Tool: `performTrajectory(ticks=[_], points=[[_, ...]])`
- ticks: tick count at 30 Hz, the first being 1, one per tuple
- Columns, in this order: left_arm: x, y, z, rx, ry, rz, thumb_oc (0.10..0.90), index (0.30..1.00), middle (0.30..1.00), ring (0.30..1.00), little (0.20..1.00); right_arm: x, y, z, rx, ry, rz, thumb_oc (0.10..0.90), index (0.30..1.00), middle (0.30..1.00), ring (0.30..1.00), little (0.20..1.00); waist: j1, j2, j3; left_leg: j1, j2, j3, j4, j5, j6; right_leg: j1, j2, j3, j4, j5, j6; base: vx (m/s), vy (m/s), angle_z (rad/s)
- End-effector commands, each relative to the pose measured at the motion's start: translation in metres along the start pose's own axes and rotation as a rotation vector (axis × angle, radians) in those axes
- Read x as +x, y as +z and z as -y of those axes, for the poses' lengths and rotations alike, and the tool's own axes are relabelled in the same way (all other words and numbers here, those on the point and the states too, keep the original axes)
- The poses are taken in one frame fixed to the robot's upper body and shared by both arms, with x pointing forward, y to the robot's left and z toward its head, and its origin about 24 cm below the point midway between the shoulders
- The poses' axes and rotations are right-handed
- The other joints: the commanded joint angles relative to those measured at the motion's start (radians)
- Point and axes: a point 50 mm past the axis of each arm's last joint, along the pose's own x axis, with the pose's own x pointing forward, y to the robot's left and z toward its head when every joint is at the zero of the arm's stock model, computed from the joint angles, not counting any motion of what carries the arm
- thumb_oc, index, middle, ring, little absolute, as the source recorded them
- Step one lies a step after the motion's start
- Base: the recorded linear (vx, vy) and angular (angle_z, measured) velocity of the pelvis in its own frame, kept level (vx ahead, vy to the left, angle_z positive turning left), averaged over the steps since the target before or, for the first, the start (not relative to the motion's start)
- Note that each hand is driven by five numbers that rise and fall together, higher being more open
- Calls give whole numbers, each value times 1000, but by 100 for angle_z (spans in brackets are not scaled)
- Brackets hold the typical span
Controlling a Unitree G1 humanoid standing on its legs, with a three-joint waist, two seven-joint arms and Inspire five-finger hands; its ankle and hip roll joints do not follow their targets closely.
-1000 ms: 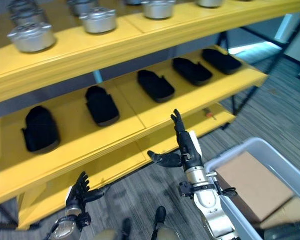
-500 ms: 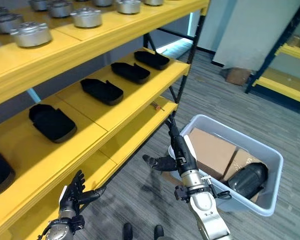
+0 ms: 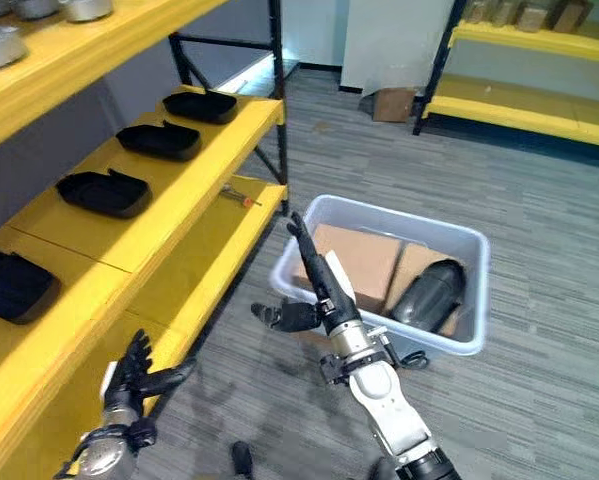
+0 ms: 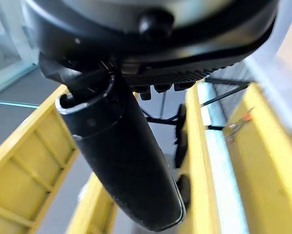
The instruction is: Move parts from the plastic box to the shelf.
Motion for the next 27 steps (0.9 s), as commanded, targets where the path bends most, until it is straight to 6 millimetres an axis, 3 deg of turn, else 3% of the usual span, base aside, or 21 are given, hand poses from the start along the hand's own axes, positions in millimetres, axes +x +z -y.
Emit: performTrajectory(ticks=[1,5,6,7,8,10,11,13,15,17,18,19,20,22,26,27], points=[[14,58,7,19,-52,267,900,1000,1000,1000,1000,17,56,17,3,-90,299,900,1000,1000,1000,1000,7,-52,-54,35,-7,-50,82,-136,32,-75,-27,-5,37,87,17,79,-200,-54],[16,64,12,17,-82,291,900,1000,1000,1000,1000,14,52,25,-8,-118,281,900,1000,1000,1000,1000,-20,-39,-45,42,78,-45,80,-111,-8,-80,56,5,33,12,-22,94,-247,-18],[16,64,12,17,-82,291,900,1000,1000,1000,1000,13,52,25,-8,-118,281,900,1000,1000,1000,1000,-20,-39,-45,42,78,-45,80,-111,-8,-81,56,5,33,12,-22,93,-263,-14],[17,66,14,21,-92,297,900,1000,1000,1000,1000,10,48,30,-12,-135,267,900,1000,1000,1000,1000,-31,-38,-43,32,125,-37,95,-98,-29,-85,95,6,32,-13,-39,137,-381,-9],[18,67,15,13,-95,299,900,1000,1000,1000,1000,4,44,34,-12,-161,252,900,1000,1000,1000,1000,-44,-37,-36,12,178,-28,158,-78,-49,-82,141,7,29,-45,-66,245,-473,3],[17,65,15,8,-94,290,900,1000,1000,1000,1000,2,41,35,-8,-163,242,900,1000,1000,1000,1000,-44,-28,-33,0,208,-49,231,-88,-67,-63,174,22,24,-74,-71,166,-250,11],[17,62,15,1,-91,281,900,1000,1000,1000,1000,-1,40,36,-9,-166,234,900,1000,1000,1000,1000,-44,-24,-21,-31,231,-65,325,-68,-72,-51,198,26,20,-92,-92,82,-188,-3],[15,58,15,-13,-88,265,900,1000,1000,1000,1000,-6,38,38,-18,-167,224,900,1000,1000,1000,1000,-34,-24,8,-97,251,-127,495,-4,-82,-21,236,27,7,-122,-131,66,-254,-18],[14,56,15,-13,-89,260,900,1000,1000,1000,1000,-9,39,42,-36,-170,232,900,1000,1000,1000,1000,-18,-46,48,-183,191,-203,636,34,-66,-14,242,25,0,-126,-162,2,-171,-7],[12,55,15,-6,-100,256,900,1000,1000,1000,1000,-11,40,46,-67,-183,233,900,1000,1000,1000,1000,-18,-57,63,-244,189,-202,555,31,-54,-13,243,23,-13,-127,-154,103,38,-17],[11,57,14,-2,-103,264,900,1000,1000,1000,1000,-8,42,51,-102,-209,247,900,1000,1000,1000,1000,-13,-57,72,-255,215,-199,325,44,-53,-27,241,46,-17,-126,-121,221,317,-12],[10,55,12,7,-93,255,900,1000,1000,1000,1000,-4,40,51,-109,-225,243,900,1000,1000,1000,1000,9,-52,78,-245,231,-242,150,104,-68,-29,238,74,-6,-130,-99,242,359,-17],[10,54,12,10,-91,253,900,1000,1000,1000,1000,-3,41,52,-118,-230,245,900,1000,1000,1000,1000,17,-51,82,-234,237,-279,110,118,-78,-34,234,95,13,-139,-91,197,275,-87],[10,54,11,15,-100,255,900,1000,1000,1000,1000,0,41,51,-120,-229,245,900,1000,1000,1000,1000,15,-39,80,-190,210,-267,113,48,-68,-53,208,119,62,-142,-82,121,295,-172],[15,69,14,63,-136,307,900,1000,1000,1000,1000,2,48,63,-133,-328,272,900,1000,1000,1000,1000,4,-63,128,-203,160,-194,159,3,-47,-105,137,141,93,-106,-53,-18,300,-51],[18,78,15,69,-131,339,900,1000,1000,1000,1000,11,55,67,-126,-375,302,900,1000,1000,1000,1000,8,-73,159,-219,139,-153,158,-3,-36,-142,106,151,84,-70,-39,-86,304,-17]])
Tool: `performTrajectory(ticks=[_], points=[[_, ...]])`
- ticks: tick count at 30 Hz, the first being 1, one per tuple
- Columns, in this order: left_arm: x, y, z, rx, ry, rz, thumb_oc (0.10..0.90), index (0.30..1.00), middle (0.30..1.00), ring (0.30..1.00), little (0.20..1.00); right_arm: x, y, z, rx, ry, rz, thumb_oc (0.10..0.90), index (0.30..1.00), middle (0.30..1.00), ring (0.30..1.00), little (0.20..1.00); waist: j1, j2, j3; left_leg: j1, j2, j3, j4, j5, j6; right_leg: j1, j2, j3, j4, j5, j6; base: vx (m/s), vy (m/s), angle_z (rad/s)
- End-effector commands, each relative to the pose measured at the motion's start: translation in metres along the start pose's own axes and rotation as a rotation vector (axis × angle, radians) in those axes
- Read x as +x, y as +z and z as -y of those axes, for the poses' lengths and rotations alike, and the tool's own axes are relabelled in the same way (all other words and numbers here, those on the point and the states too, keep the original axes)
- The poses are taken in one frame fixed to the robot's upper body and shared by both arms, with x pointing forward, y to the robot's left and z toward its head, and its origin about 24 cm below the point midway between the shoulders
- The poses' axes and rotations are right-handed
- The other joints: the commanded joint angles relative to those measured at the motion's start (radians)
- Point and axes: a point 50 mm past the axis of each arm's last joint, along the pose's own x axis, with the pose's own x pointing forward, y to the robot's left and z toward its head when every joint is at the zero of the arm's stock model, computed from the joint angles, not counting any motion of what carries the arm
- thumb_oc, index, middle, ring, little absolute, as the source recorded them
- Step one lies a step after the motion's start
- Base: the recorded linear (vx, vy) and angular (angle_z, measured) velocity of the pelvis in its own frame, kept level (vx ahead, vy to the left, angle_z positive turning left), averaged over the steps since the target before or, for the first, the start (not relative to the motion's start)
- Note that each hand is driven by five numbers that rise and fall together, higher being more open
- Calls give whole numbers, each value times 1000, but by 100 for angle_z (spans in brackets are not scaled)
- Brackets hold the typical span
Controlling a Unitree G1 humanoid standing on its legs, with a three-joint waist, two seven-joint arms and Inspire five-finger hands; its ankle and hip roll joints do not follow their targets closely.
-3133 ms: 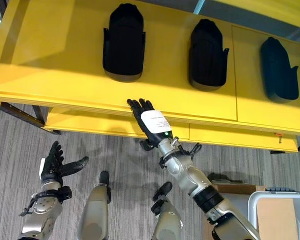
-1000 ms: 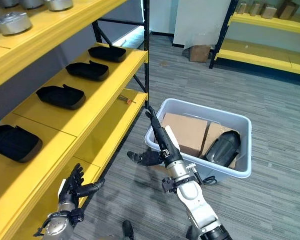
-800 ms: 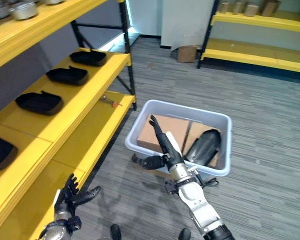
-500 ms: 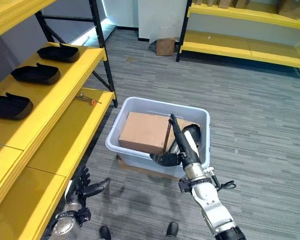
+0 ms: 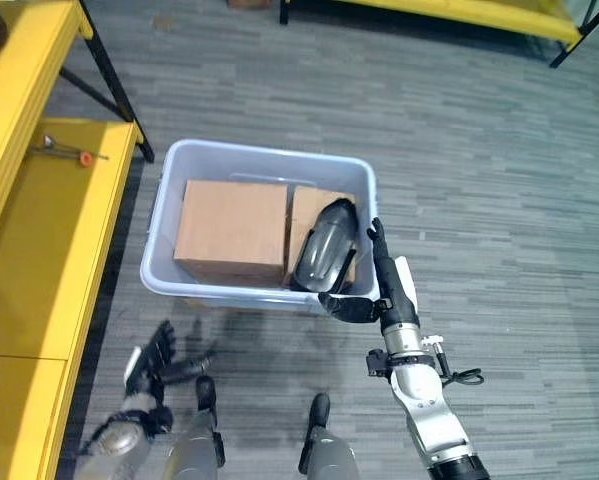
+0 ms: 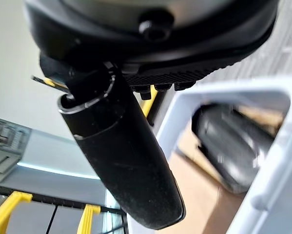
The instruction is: Move parts from the plastic box to the shelf.
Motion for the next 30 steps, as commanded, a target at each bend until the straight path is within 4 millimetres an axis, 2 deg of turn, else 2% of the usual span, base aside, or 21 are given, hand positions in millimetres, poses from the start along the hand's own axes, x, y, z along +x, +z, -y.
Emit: performTrajectory(ticks=[1,5,7,8,11,15,21,22,25,29,30], points=[[-8,24,-6,-24,40,158,900,1000,1000,1000,1000,32,70,15,13,-121,360,900,1000,1000,1000,1000,34,4,-28,-20,105,35,123,-69,-55,-35,-25,-20,16,12,60,-67,264,-35],[-4,27,1,-32,30,163,900,1000,1000,1000,1000,47,85,18,131,-195,406,900,1000,1000,1000,1000,38,1,1,-61,86,39,133,-72,-45,-69,-52,-23,13,35,68,8,91,-1],[-3,28,6,-39,15,157,900,1000,1000,1000,1000,55,93,16,289,-226,421,900,1000,1000,1000,1000,42,6,13,-83,82,31,135,-67,-44,-85,-59,-28,16,41,67,7,19,-1],[-3,28,5,-39,15,159,900,1000,1000,1000,1000,55,94,16,291,-226,422,900,1000,1000,1000,1000,41,6,12,-85,82,30,135,-67,-44,-87,-60,-29,17,41,67,0,0,0],[-2,28,10,-55,3,148,900,1000,1000,1000,1000,69,103,10,442,-233,423,900,1000,1000,1000,1000,50,11,30,-100,80,27,128,-57,-46,-101,-64,-37,18,49,69,0,0,0],[-2,31,13,-64,-5,155,900,1000,1000,1000,1000,81,112,15,442,-264,437,900,1000,1000,1000,1000,62,17,47,-114,79,22,119,-47,-47,-115,-65,-43,18,55,69,5,-4,2],[-1,32,13,-72,-3,161,900,1000,1000,1000,1000,90,117,25,386,-309,450,900,1000,1000,1000,1000,68,25,67,-121,84,17,108,-40,-52,-126,-63,-46,26,51,70,0,0,0],[-1,33,15,-72,-10,168,900,1000,1000,1000,1000,93,118,30,303,-326,450,900,1000,1000,1000,1000,69,28,76,-126,84,14,105,-36,-54,-133,-62,-47,29,50,70,7,-17,3],[-1,35,15,-75,-10,175,900,1000,1000,1000,1000,95,120,35,253,-340,456,900,1000,1000,1000,1000,70,30,81,-133,84,13,101,-28,-54,-145,-61,-51,32,55,68,0,0,0],[-1,37,14,-70,-14,188,900,1000,1000,1000,1000,99,120,45,101,-346,452,900,1000,1000,1000,1000,68,31,95,-137,90,10,100,-27,-59,-152,-55,-49,37,51,67,0,0,0],[-1,39,13,-65,-14,196,900,1000,1000,1000,1000,101,122,52,19,-348,458,900,1000,1000,1000,1000,69,33,103,-141,92,9,98,-23,-62,-158,-53,-48,40,50,67,0,0,0]])
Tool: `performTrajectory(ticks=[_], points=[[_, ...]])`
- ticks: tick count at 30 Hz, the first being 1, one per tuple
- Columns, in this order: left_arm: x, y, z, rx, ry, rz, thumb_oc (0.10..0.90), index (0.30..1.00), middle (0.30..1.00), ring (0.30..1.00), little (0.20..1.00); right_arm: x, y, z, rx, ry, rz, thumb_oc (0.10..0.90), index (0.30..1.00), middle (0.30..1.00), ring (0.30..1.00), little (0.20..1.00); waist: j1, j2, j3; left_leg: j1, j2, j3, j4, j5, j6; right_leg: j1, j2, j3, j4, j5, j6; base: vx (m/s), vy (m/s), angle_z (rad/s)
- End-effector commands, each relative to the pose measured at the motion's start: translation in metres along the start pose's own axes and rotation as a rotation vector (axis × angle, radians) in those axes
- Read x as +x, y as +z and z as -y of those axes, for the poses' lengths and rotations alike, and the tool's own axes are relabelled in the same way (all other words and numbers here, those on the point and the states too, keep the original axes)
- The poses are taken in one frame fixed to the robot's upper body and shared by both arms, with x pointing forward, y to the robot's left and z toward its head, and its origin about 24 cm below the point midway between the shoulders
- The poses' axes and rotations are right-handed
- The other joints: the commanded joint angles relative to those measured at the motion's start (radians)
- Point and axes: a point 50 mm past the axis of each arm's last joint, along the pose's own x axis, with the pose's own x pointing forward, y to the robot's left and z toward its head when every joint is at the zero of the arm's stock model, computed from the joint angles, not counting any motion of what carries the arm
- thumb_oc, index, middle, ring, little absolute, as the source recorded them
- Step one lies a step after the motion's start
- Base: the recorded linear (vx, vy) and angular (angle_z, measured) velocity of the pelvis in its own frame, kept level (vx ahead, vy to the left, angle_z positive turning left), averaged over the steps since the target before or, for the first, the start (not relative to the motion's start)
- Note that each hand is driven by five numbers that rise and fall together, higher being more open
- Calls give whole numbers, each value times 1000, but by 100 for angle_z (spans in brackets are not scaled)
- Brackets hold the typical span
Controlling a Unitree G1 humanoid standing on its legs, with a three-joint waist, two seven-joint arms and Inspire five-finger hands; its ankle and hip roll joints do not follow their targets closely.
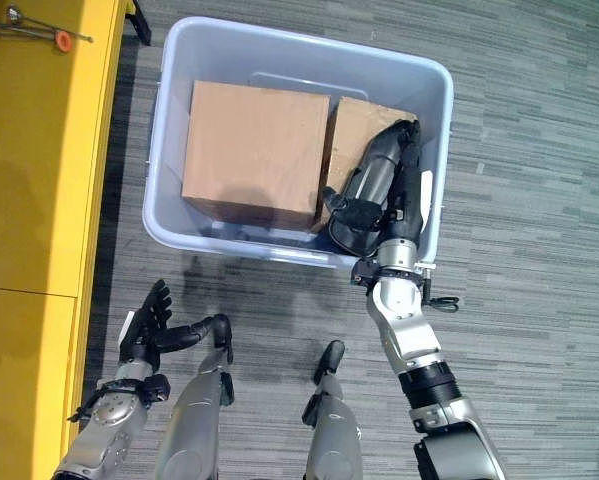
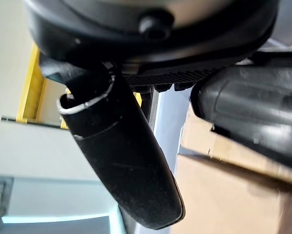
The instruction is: Move parts from the plastic box to the shelf.
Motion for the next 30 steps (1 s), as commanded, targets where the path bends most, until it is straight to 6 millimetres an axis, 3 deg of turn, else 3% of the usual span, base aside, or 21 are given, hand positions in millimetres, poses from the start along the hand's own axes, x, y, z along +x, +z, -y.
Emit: performTrajectory(ticks=[1,5,14,19,20,30], points=[[-6,25,4,-37,-19,155,900,1000,1000,1000,1000,27,59,22,-140,-34,299,900,1000,1000,1000,1000,3,32,-29,52,102,-12,-32,44,-76,-41,-33,4,91,6,40,0,0,0],[-6,28,2,-32,-20,172,900,1000,1000,1000,1000,36,67,36,-336,-31,353,900,1000,1000,1000,1000,0,31,-21,46,106,-16,-41,51,-80,-55,-28,4,96,5,40,0,0,0],[-5,29,0,-31,-22,184,900,1000,1000,1000,1000,45,74,54,-491,-20,365,900,1000,1000,1000,1000,-7,29,-14,34,114,-17,-49,60,-85,-76,-20,8,103,4,37,0,-5,-2],[-5,29,0,-33,-22,181,900,1000,1000,1000,1000,47,67,60,-515,-16,325,900,1000,1000,1000,1000,-8,28,-13,29,115,-19,-53,61,-86,-85,-17,9,104,4,37,1,-6,1],[-3,29,0,-36,-24,184,900,1000,1000,1000,1000,53,55,64,-500,-20,255,900,1000,1000,1000,1000,-3,31,-13,19,114,-22,-52,62,-86,-97,-16,11,106,4,37,2,-23,4],[-3,27,7,-69,-43,170,900,1000,1000,1000,1000,74,44,58,-381,-18,131,900,1000,1000,1000,1000,11,55,-13,-74,115,-34,-29,65,-87,-182,-15,8,127,2,29,0,-6,-1]])
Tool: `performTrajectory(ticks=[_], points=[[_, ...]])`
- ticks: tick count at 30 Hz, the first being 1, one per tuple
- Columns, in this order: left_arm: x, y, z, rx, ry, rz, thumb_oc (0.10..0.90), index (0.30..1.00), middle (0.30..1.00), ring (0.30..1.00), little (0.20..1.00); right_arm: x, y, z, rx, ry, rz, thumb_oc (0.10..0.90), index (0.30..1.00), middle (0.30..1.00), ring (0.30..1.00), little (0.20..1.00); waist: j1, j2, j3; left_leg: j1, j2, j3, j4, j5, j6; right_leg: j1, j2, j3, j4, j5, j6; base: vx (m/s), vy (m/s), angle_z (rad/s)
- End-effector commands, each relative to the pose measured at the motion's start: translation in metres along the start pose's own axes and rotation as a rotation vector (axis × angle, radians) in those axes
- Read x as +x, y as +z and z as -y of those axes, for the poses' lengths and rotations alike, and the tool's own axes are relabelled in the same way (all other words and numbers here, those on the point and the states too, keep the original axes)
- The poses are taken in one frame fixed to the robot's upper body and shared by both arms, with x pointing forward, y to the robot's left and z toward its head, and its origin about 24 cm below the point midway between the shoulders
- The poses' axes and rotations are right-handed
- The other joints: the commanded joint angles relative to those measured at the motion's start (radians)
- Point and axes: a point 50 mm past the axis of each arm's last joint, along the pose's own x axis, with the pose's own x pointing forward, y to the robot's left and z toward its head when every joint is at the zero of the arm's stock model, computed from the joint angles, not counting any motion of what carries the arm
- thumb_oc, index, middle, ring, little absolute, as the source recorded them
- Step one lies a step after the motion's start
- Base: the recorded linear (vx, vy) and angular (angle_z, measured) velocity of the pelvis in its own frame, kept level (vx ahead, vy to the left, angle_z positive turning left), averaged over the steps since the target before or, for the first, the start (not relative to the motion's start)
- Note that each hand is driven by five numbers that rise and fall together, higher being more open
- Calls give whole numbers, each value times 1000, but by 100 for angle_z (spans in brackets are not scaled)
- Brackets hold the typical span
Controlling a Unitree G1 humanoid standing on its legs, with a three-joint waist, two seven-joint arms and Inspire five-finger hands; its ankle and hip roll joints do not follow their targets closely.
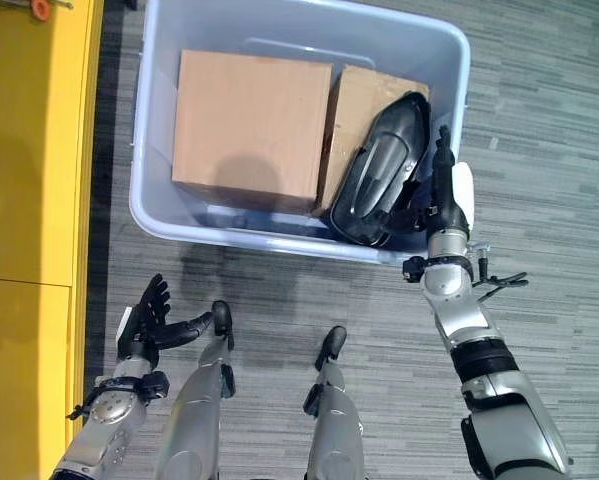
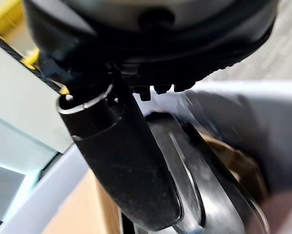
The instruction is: Move parts from the plastic box to the shelf.
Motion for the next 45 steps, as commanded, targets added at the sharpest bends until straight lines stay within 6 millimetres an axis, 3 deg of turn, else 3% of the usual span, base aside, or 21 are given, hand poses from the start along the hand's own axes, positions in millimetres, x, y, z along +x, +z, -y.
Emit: performTrajectory(ticks=[1,10,17,24,29,30,31,32,33,36,45], points=[[-3,22,8,-55,-37,131,900,1000,1000,1000,1000,30,56,32,69,-93,198,900,1000,1000,1000,1000,14,39,-18,18,106,-31,3,36,-85,-70,-27,8,122,-2,32,4,-17,4],[-1,24,15,-73,-71,135,900,1000,1000,1000,1000,57,58,37,132,-70,85,900,1000,1000,1000,1000,45,69,-18,-68,102,-50,26,37,-86,-157,-31,6,157,-8,28,3,-13,4],[1,26,21,-80,-89,142,900,1000,1000,1000,1000,63,64,35,114,-58,86,900,1000,1000,1000,1000,52,74,-18,-91,97,-59,29,35,-83,-177,-33,-1,168,-11,27,0,0,0],[3,28,24,-88,-99,145,900,1000,1000,1000,1000,68,69,35,256,-67,62,900,1000,1000,1000,1000,67,84,-18,-96,89,-69,28,31,-79,-177,-38,-9,174,-15,28,0,0,0],[4,26,26,-93,-102,128,900,1000,1000,1000,1000,74,74,43,454,-133,41,900,1000,1000,1000,1000,80,92,-18,-91,83,-75,24,29,-78,-173,-40,-17,178,-20,29,12,11,8],[4,24,26,-98,-98,114,900,1000,1000,1000,1000,75,78,43,594,-159,43,900,1000,1000,1000,1000,84,95,-18,-89,81,-76,21,29,-78,-170,-39,-18,178,-23,30,15,14,4],[4,24,26,-98,-98,113,900,1000,1000,1000,1000,75,78,43,595,-159,43,900,1000,1000,1000,1000,84,95,-18,-88,81,-76,21,29,-78,-170,-39,-18,178,-23,30,0,0,0],[5,22,29,-105,-98,99,900,1000,1000,1000,1000,76,85,40,797,-207,57,900,1000,1000,1000,1000,89,98,-18,-82,79,-76,16,28,-77,-164,-38,-18,179,-26,30,0,0,0],[5,22,29,-104,-98,99,900,1000,1000,1000,1000,76,85,40,798,-208,57,900,1000,1000,1000,1000,89,98,-18,-81,79,-76,16,28,-77,-164,-38,-18,179,-26,30,0,0,0],[7,21,34,-113,-96,85,900,1000,1000,1000,1000,73,101,23,1049,-206,105,900,1000,1000,1000,1000,93,101,-18,-75,78,-81,13,27,-75,-156,-38,-18,180,-29,31,0,0,0],[10,21,39,-116,-96,78,900,1000,1000,1000,1000,62,132,-9,1325,-184,147,900,1000,1000,1000,1000,101,97,-18,-61,70,-90,6,25,-73,-131,-34,-24,173,-34,29,2,4,1]])
